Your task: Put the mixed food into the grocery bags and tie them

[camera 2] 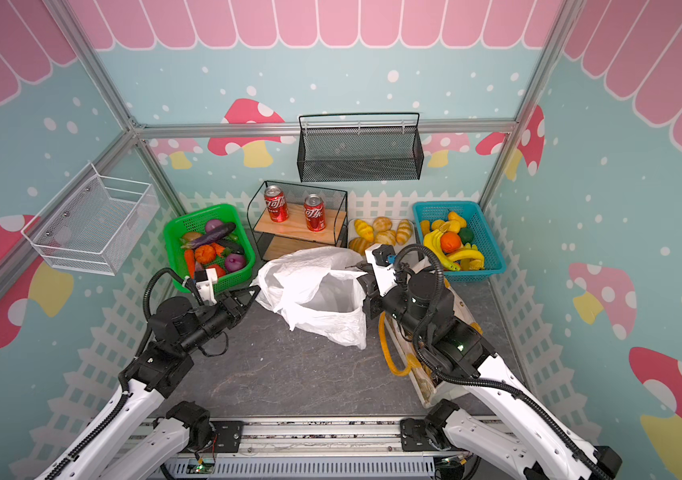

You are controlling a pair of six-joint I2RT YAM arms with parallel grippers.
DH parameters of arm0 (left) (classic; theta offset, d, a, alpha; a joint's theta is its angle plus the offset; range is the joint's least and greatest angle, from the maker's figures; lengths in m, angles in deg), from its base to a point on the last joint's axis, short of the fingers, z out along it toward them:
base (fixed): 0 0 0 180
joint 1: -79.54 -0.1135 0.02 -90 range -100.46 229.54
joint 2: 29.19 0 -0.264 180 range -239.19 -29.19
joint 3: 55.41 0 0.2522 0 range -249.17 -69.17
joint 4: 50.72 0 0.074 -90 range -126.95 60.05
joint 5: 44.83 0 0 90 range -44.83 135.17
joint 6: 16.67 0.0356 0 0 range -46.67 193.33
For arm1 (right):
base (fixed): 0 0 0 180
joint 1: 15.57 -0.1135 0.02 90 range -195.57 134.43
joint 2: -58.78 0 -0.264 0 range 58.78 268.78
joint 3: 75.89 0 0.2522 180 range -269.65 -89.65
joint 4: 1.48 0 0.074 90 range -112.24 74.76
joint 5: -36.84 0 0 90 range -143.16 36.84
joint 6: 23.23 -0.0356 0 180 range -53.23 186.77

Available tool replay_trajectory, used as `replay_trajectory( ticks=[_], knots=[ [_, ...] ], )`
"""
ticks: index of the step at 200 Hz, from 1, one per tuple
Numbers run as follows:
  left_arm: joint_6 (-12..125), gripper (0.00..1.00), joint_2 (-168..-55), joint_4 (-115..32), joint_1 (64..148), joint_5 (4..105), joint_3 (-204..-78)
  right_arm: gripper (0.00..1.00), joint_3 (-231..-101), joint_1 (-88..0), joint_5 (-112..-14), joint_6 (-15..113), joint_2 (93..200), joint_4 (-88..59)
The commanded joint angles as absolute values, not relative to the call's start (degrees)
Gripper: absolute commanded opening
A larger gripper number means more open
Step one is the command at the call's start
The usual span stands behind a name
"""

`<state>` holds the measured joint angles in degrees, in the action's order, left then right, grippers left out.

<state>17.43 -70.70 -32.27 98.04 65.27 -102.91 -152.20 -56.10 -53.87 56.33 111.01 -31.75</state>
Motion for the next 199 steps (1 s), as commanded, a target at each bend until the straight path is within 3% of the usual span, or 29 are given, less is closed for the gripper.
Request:
replay_trajectory(
  ticks=[1,28,66,100,131,160,180,199],
  knots=[
    [28.43,0.25,-71.90,-26.57,97.84,69.76,-101.91,0.00,-155.04,-55.92,-54.68,60.43,116.76,-42.65],
    [38.12,0.40,-68.83,-25.16,102.13,62.29,-102.12,0.00,-155.05,-55.91,-56.30,58.84,121.49,-41.93],
    [55.46,0.59,-65.21,-20.66,117.99,38.86,-104.04,0.00,-155.72,-55.84,-62.27,55.66,126.71,-38.62],
    [59.32,0.65,-62.39,-15.82,126.13,24.34,-104.48,0.00,-157.01,-55.48,-65.00,53.09,130.13,-36.95],
    [56.56,0.68,-59.45,-15.20,132.70,22.01,-107.58,0.00,-157.61,-55.47,-67.87,51.84,132.76,-35.05],
    [59.16,0.71,-65.64,-15.34,143.53,10.16,-113.70,0.00,-156.33,-55.47,-69.92,50.73,133.52,-31.90],
    [65.55,0.82,-73.71,-16.30,150.07,-1.26,-117.67,0.00,-155.84,-55.51,-70.76,50.42,133.74,-30.75],
    [70.65,0.94,-80.86,-17.21,151.08,-7.28,-120.28,0.00,-155.83,-55.47,-71.25,50.42,133.93,-30.69]
  ],
)
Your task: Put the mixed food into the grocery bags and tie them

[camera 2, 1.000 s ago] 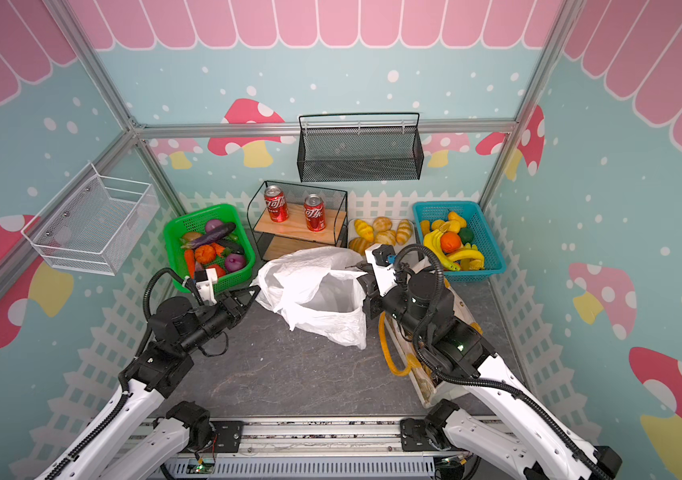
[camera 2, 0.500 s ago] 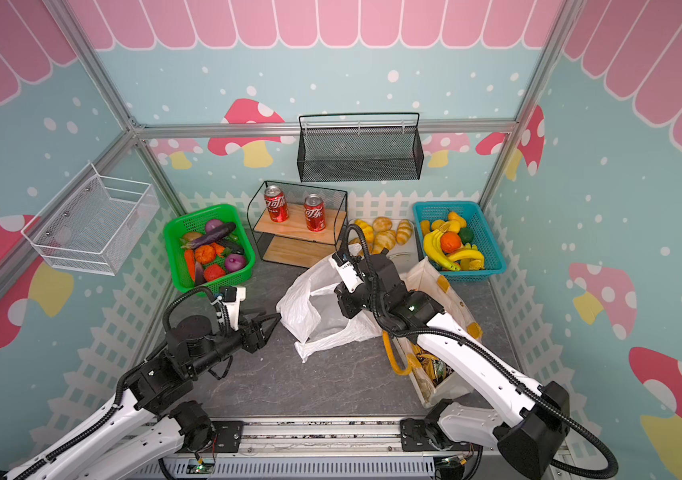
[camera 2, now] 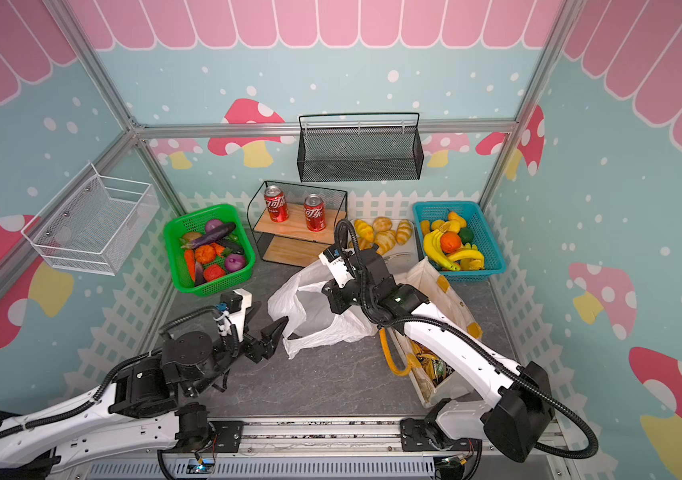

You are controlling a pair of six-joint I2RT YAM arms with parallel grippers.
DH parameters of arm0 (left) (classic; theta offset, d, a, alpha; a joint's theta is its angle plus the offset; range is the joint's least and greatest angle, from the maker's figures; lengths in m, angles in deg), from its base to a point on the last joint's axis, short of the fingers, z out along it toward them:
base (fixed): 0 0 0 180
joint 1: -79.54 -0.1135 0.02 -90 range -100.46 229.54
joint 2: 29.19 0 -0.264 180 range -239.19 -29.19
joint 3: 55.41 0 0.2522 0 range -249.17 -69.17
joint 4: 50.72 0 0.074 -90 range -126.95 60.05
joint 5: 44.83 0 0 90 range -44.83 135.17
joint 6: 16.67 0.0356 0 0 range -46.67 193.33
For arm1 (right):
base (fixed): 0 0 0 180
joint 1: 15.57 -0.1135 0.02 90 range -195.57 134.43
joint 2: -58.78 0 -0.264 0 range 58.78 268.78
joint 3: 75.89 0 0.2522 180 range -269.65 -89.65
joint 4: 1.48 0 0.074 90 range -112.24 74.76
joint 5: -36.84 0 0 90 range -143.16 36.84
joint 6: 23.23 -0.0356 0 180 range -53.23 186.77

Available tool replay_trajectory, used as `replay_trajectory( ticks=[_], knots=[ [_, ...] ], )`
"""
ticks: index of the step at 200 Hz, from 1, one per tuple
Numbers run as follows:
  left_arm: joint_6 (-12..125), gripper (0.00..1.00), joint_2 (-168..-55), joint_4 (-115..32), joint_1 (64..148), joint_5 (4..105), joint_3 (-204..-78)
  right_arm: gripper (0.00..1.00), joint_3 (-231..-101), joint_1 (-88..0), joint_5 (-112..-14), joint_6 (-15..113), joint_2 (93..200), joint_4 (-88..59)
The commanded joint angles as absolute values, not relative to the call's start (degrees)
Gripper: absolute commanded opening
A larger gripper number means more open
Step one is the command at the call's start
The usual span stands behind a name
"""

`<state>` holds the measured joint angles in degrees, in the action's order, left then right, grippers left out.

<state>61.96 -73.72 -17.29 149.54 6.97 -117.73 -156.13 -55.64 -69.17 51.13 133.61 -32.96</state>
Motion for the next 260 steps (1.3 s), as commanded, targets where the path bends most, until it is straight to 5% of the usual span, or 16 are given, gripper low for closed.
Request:
replay_trajectory(
  ticks=[1,30,58,83,124,184,224,260],
  knots=[
    [70.89,0.94,-81.17,-17.37,151.08,-7.55,-120.39,0.00,-155.83,-55.47,-71.30,50.42,133.93,-30.70],
    [75.99,0.99,-87.01,-22.06,148.97,-11.92,-119.97,0.00,-155.50,-55.47,-71.55,51.04,133.67,-31.36],
    [72.33,0.96,-86.46,-22.51,140.40,-2.36,-117.54,0.00,-154.63,-55.43,-69.24,54.02,131.86,-34.52],
    [69.69,0.80,-85.51,-20.71,133.52,10.88,-116.80,0.00,-153.78,-55.45,-67.00,58.34,128.16,-37.73],
    [66.76,0.34,-82.23,-12.60,124.57,40.84,-122.14,0.00,-154.14,-55.43,-70.40,63.06,121.33,-41.35],
    [59.91,0.00,-82.25,4.54,123.93,65.92,-139.25,0.00,-159.00,-55.49,-71.27,63.78,118.92,-48.54],
    [56.13,0.00,-82.26,11.41,123.19,76.46,-142.46,0.06,-157.71,-55.47,-71.58,62.25,121.21,-46.06],
    [46.66,0.00,-84.34,1.56,120.25,88.25,-138.04,0.16,-154.86,-55.56,-67.20,62.52,122.22,-41.47]
  ],
)
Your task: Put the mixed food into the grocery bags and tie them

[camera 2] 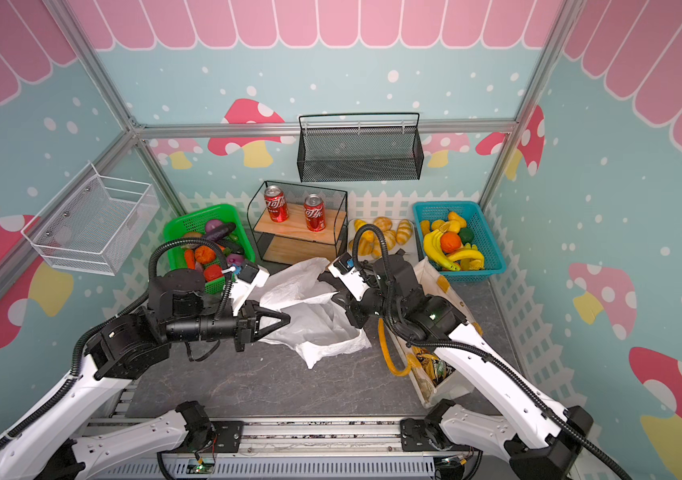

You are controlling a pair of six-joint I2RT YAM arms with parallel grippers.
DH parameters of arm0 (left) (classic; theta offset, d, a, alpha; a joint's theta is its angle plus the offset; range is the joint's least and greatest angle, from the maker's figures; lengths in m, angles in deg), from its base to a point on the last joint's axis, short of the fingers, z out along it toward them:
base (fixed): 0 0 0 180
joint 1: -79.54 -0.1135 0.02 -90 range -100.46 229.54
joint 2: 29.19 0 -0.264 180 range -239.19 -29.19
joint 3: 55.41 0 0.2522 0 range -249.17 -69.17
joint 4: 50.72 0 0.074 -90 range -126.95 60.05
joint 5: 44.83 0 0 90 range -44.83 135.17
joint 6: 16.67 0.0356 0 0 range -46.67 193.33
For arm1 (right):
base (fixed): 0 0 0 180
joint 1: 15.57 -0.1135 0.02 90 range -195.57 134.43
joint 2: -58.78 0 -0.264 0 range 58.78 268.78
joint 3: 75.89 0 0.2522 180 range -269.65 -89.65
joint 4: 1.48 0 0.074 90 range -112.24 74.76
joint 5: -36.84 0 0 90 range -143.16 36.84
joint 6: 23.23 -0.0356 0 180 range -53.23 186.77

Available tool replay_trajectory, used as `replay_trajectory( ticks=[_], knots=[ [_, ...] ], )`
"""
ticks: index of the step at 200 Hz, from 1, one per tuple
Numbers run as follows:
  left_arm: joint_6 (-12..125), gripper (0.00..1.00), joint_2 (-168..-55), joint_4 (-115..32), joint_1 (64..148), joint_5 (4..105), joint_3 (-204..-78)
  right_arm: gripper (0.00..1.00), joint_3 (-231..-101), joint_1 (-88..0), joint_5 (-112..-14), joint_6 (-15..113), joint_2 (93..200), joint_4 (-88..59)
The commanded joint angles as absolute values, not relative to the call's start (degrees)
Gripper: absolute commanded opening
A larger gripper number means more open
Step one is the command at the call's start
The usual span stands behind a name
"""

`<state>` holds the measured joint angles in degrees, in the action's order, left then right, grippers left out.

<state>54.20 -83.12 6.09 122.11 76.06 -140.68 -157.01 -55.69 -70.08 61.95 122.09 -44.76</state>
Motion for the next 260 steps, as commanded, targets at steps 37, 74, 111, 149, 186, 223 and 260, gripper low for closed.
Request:
replay_trajectory(
  ticks=[37,74,111,149,186,223,260],
  knots=[
    [32.66,0.00,-85.51,-15.85,113.30,97.33,-134.03,0.18,-150.98,-55.54,-66.53,64.43,121.63,-38.21],
    [18.32,0.00,-85.94,-32.89,107.25,100.95,-128.75,0.29,-147.16,-55.56,-61.71,64.96,120.92,-38.46],
    [18.68,0.00,-87.13,-30.84,103.49,99.75,-127.71,0.00,-147.33,-55.47,-67.61,64.42,119.58,-37.73],
    [35.52,0.00,-89.13,-9.88,99.76,86.11,-134.54,0.00,-151.81,-55.52,-82.44,59.58,117.67,-42.97],
    [39.49,0.05,-93.22,-9.44,99.76,80.95,-136.32,0.00,-154.34,-55.17,-82.33,56.26,117.71,-45.62],
    [39.26,0.18,-95.88,-14.57,99.79,72.75,-132.51,0.00,-152.30,-51.14,-76.99,55.01,122.96,-43.99],
    [40.38,0.44,-96.51,-21.89,99.67,66.88,-130.75,0.00,-150.22,-47.53,-79.17,52.39,125.63,-38.36]
  ],
)
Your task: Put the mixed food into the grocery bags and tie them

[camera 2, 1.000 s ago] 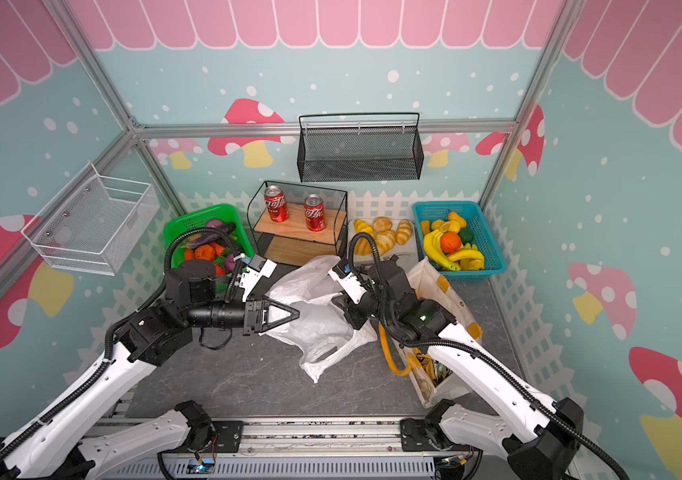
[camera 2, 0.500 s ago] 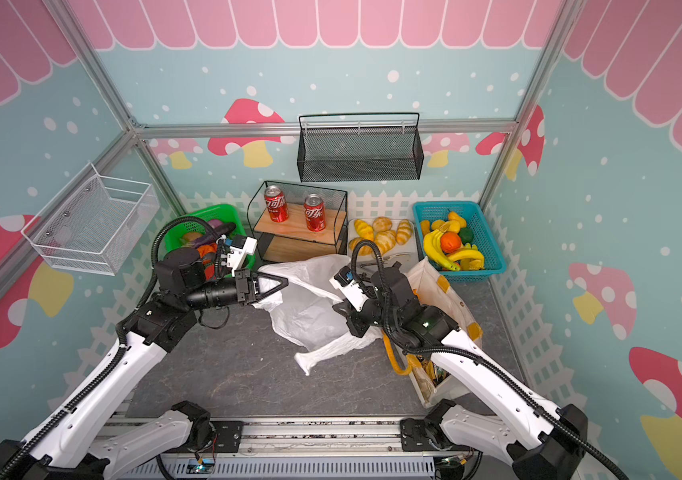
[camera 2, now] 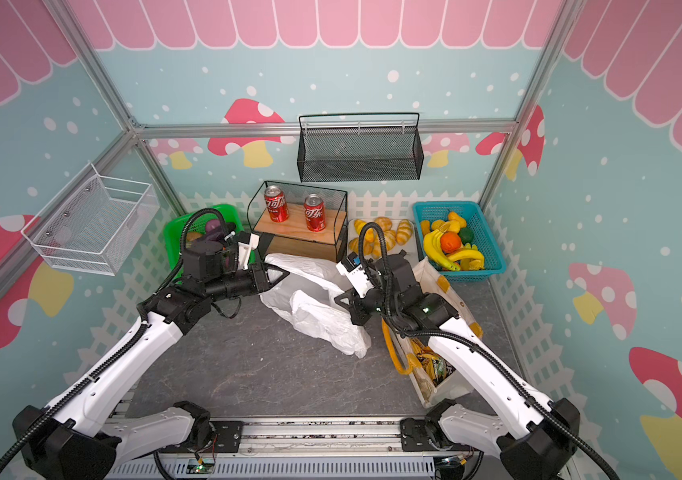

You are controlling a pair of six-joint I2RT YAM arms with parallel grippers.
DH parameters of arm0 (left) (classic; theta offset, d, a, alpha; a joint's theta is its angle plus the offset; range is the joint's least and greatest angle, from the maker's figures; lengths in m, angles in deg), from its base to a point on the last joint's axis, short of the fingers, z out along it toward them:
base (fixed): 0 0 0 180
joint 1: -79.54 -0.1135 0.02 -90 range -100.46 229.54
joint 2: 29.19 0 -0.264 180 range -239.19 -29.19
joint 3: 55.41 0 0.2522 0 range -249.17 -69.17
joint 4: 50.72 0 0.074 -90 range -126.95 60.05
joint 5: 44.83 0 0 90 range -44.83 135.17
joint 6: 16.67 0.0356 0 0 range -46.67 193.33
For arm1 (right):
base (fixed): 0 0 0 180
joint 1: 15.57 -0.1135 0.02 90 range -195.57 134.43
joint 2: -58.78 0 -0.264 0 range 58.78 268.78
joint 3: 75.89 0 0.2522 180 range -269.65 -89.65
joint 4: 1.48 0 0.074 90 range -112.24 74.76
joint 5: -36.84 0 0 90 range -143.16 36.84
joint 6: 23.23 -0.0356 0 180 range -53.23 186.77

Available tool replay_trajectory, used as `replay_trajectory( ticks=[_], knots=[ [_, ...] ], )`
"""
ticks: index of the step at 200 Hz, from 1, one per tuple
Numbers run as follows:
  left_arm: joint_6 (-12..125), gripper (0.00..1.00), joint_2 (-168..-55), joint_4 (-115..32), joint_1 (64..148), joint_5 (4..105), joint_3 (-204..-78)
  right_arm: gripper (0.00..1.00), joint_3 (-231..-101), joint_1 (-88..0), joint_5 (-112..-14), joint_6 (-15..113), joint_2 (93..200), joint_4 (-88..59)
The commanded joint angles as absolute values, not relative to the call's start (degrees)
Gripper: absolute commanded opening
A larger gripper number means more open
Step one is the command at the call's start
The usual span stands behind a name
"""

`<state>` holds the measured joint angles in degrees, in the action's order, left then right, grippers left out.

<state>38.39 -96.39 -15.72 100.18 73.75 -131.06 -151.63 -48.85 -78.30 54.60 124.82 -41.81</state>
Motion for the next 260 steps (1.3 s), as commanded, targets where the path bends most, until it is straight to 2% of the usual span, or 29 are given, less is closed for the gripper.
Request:
replay_trajectory(
  ticks=[1,58,85,124,148,173,204,219,260],
  knots=[
    [40.51,0.44,-96.51,-22.08,99.67,66.70,-130.77,0.00,-150.22,-47.50,-79.17,52.37,125.69,-38.23],
    [47.94,0.57,-96.51,-23.91,97.88,54.35,-133.66,0.00,-152.43,-46.14,-79.86,53.67,127.04,-37.75],
    [53.94,0.58,-96.90,-21.76,97.86,49.55,-135.54,0.00,-154.43,-46.01,-78.23,57.22,126.83,-40.72],
    [59.82,0.51,-99.03,-19.74,97.83,50.64,-139.37,0.00,-155.08,-45.98,-79.45,61.83,124.92,-41.85],
    [63.51,0.51,-100.76,-16.55,97.91,54.64,-143.06,0.00,-156.85,-46.05,-77.54,62.71,125.23,-43.60],
    [74.34,0.54,-99.94,-9.80,99.56,58.60,-145.14,0.00,-160.30,-46.03,-71.26,62.75,125.59,-46.86],
    [91.99,0.65,-93.89,-5.58,105.71,55.39,-141.29,0.00,-162.72,-46.01,-69.36,62.84,125.64,-47.94],
    [97.64,0.75,-91.29,-5.31,107.39,54.96,-139.46,0.00,-162.88,-46.02,-70.37,63.07,126.18,-47.94],
    [105.76,0.91,-91.94,-5.32,110.63,45.38,-138.88,0.00,-161.69,-46.06,-71.04,63.38,126.03,-47.63]
  ],
)
